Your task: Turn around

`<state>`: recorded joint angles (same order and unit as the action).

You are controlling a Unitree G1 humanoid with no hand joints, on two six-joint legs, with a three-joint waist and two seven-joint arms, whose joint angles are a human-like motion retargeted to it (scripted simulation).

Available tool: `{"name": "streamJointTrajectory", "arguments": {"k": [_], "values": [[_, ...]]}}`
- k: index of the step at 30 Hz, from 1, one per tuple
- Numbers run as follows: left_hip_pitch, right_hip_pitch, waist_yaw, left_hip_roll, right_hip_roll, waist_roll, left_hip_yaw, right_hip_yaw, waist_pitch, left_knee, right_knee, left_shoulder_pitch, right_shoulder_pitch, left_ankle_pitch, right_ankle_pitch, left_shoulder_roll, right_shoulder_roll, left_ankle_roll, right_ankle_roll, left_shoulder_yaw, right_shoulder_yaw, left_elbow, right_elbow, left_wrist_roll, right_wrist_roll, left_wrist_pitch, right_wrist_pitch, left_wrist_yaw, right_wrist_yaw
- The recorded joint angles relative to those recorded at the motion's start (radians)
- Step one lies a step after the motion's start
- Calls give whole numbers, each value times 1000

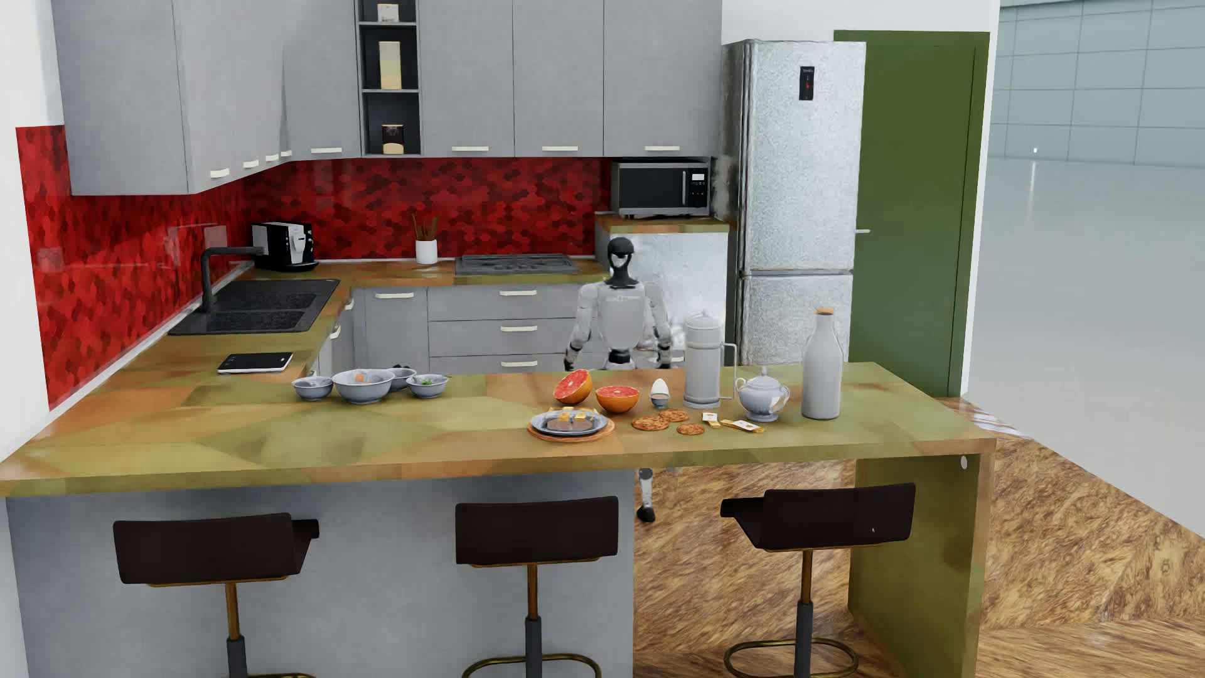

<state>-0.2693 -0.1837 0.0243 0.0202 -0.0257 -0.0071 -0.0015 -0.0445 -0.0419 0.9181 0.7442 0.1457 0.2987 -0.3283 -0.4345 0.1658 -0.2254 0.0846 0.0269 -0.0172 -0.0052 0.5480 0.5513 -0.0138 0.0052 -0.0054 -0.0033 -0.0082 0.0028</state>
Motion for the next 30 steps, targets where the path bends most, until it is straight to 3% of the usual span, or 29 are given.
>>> {"name": "streamJointTrajectory", "arguments": {"k": [1, 2, 3, 4, 5, 6, 7, 8, 9, 10, 11, 12, 13, 14, 15, 16, 17, 18, 19, 20, 21, 23, 25, 26, 27, 28, 29, 30], "values": [[-44, -40, 38, 31, -7, 13, 21, -65, 2, -11, 79, -27, -2, -57, -3, -32, -9, 80, 58, -7, 13, 26, 16, -21, 3, 7, 2, -3, 7], [-84, -102, 51, 51, -13, 35, 48, -111, 26, -44, 228, -2, -13, -127, 43, -7, -2, 177, 105, -58, 22, 29, -13, -44, 4, 11, 40, -9, 22], [-96, -219, 47, 38, -30, 36, 34, -114, 44, -85, 415, 55, -58, -167, 207, 8, 28, 154, 145, -73, 49, 58, -19, -53, 2, 13, 97, -5, 34], [-89, -302, 48, 26, -31, 21, -12, -77, 55, -110, 509, 93, -86, -155, 304, 17, 62, -37, 193, -81, 56, 89, 20, -65, 3, 32, 122, 10, 44], [-89, -330, 58, 5, -31, 6, -44, 9, 58, -136, 439, 103, -70, -142, 131, -13, 53, -160, 235, -67, 52, 104, 49, -85, 9, 67, 113, 41, 54], [-128, -294, 92, -17, -53, 4, -70, 62, 65, -86, 263, 113, -57, -142, -67, -44, 31, -163, 231, -72, 30, 64, 67, -111, 15, 104, 95, 69, 55], [-169, -264, 138, -20, -58, 29, -84, 42, 85, -7, 218, 96, -58, -123, -129, -56, 1, -130, 186, -75, 30, 58, 90, -132, 23, 123, 73, 82, 44], [-212, -250, 166, -10, -54, 56, -54, 17, 95, 70, 202, 97, -76, -90, -127, -51, -2, -27, 69, -66, 42, 62, 105, -142, 30, 127, 57, 69, 15], [-248, -239, 172, -1, -52, 90, -13, -19, 99, 128, 192, 100, -111, -110, -124, -22, 14, -17, -78, -71, 51, 60, 110, -135, 25, 127, 57, 40, -22], [-260, -240, 170, 9, -60, 125, 28, -53, 110, 140, 226, 108, -138, -155, -96, -26, 34, -25, -93, -36, 66, 59, 76, -117, 14, 121, 67, 14, -59], [-267, -270, 166, 27, -74, 161, 67, -86, 112, 77, 315, 119, -143, -215, -34, -17, 51, 64, 3, -45, 97, 73, 6, -89, -2, 111, 73, -4, -89], [-246, -354, 157, 22, -74, 155, 47, -52, 103, 0, 457, 138, -166, -113, 83, 0, 74, -85, 103, -68, 110, 131, 21, -53, -18, 94, 59, -3, -105], [-245, -403, 134, -7, -62, 119, 28, 11, 93, -26, 506, 149, -182, -90, 140, 10, 96, -110, 190, -76, 117, 150, 52, -31, -29, 93, 43, 7, -113], [-239, -379, 138, -27, -54, 89, 8, 60, 78, -56, 381, 159, -150, -74, 37, -29, 89, -116, 236, -79, 99, 117, 33, -28, -35, 99, 32, 25, -110], [-232, -314, 170, -48, -65, 54, -14, 80, 66, -79, 237, 158, -101, -62, -80, -40, 60, -123, 214, -47, 67, 96, 36, -23, -38, 99, 10, 33, -96], [-210, -270, 207, -49, -60, 41, -36, 60, 71, -101, 189, 139, -88, -53, -88, -29, 22, -130, 138, -56, 55, 94, 57, -26, -34, 93, 15, 32, -80], [-209, -232, 219, -40, -61, 32, -31, 19, 80, -89, 150, 99, -92, -56, -77, -19, 5, -30, -11, -34, 63, 98, 51, -38, -20, 91, 46, 23, -72], [-233, -220, 217, -13, -61, 38, -5, -15, 72, 1, 144, 100, -119, -108, -82, -27, 2, 75, -57, -44, 74, 90, 65, -45, -9, 84, 72, 15, -67], [-234, -214, 207, 7, -75, 30, 19, -29, 69, 43, 154, 116, -142, -178, -88, -12, 26, 94, 2, -53, 71, 90, 53, -44, -6, 75, 86, 0, -63], [-212, -200, 202, 29, -75, 43, 16, -45, 68, 16, 163, 123, -155, -228, -107, -19, 36, 71, 37, -35, 87, 88, 57, -34, -9, 76, 70, -19, -59], [-203, -233, 193, 38, -78, 59, -9, -54, 75, 0, 258, 120, -154, -148, -60, -7, 31, -124, 2, -72, 106, 99, 30, -32, -12, 84, 57, -35, -53], [-203, -366, 137, -1, -57, 22, -51, 23, 76, -34, 445, 135, -170, -99, 150, 29, 95, -137, -54, -58, 95, 145, 11, -51, -17, 94, 52, -48, -30], [-180, -363, 144, -48, -32, -37, -90, 103, 62, -108, 181, 167, -103, -58, 13, 2, 50, -140, -70, -13, 83, 124, 1, -62, -37, 104, 30, -7, 14], [-174, -332, 163, -64, -51, -47, -115, 88, 61, -116, 101, 174, -80, -53, 84, -13, 3, -151, -17, 2, 70, 94, 35, -57, -44, 102, 13, 24, 28], [-175, -308, 193, -30, -55, -24, -98, 62, 62, -113, 76, 148, -86, -62, 90, -23, -14, -116, 92, -18, 74, 106, 57, -43, -44, 119, 20, 54, 20], [-172, -290, 198, 9, -66, -8, -74, 34, 66, -126, 68, 118, -103, -45, 87, -20, 10, -151, 140, -31, 79, 115, 36, -35, -44, 145, 43, 67, 1], [-166, -274, 203, 19, -74, 4, -70, 16, 67, -141, 55, 91, -127, -26, 87, -22, 32, -158, 137, -28, 102, 127, 9, -30, -44, 170, 59, 63, -23], [-162, -262, 219, 3, -88, 5, -79, 4, 56, -159, 37, 92, -114, -18, 89, -26, 46, -155, 80, -17, 106, 115, -10, -29, -39, 183, 49, 47, -42]]}}
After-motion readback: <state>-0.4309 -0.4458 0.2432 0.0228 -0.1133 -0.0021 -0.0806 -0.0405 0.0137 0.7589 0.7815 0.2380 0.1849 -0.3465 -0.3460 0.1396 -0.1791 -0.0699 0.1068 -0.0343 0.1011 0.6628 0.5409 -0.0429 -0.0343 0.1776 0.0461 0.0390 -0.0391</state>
